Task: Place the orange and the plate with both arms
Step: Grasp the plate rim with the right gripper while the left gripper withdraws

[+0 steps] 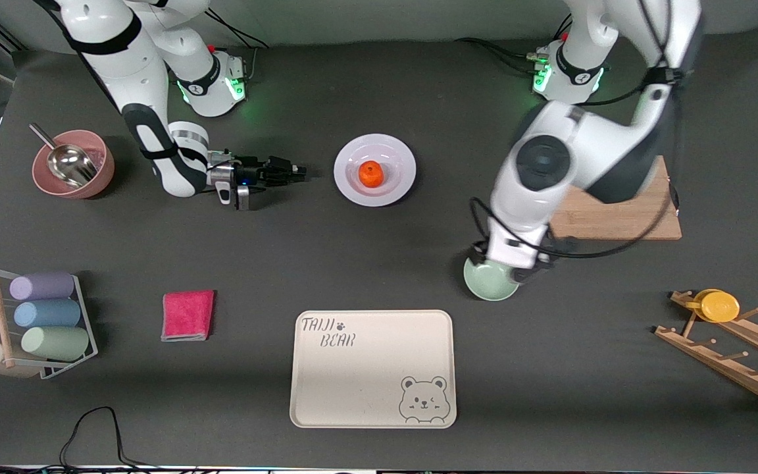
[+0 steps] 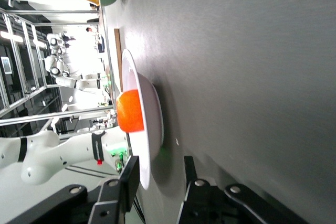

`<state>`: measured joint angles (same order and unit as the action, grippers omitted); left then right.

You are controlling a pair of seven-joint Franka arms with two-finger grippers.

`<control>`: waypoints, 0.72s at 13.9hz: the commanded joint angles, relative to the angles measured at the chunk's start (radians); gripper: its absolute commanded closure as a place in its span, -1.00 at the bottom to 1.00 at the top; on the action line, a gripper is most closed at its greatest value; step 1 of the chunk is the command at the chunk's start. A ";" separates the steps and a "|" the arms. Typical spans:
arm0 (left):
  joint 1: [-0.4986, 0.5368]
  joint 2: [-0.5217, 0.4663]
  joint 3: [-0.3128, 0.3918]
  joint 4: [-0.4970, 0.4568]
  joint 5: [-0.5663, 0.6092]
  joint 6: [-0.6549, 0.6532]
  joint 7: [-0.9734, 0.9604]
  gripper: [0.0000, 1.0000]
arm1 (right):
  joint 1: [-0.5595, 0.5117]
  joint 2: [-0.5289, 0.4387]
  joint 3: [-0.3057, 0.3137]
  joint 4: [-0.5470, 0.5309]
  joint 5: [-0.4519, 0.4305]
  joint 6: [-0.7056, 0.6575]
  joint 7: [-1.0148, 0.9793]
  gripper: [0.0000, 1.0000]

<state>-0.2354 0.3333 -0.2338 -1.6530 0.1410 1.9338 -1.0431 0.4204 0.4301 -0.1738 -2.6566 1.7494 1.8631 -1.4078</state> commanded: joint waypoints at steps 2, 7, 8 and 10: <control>0.014 -0.040 0.160 0.033 -0.037 -0.061 0.214 -1.00 | 0.083 0.048 0.028 0.055 0.149 -0.005 0.023 0.19; 0.152 -0.140 0.304 0.036 -0.064 -0.209 0.648 -1.00 | 0.124 0.084 0.092 0.104 0.274 0.004 0.026 0.18; 0.178 -0.158 0.306 0.044 -0.064 -0.241 0.717 -1.00 | 0.126 0.087 0.093 0.115 0.275 0.005 0.027 0.19; 0.223 -0.169 0.304 0.085 -0.080 -0.298 0.828 -1.00 | 0.126 0.096 0.103 0.125 0.275 0.005 0.026 0.19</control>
<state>-0.0345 0.1868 0.0790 -1.5998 0.0840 1.6939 -0.3107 0.5388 0.5022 -0.0805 -2.5603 2.0006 1.8649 -1.3970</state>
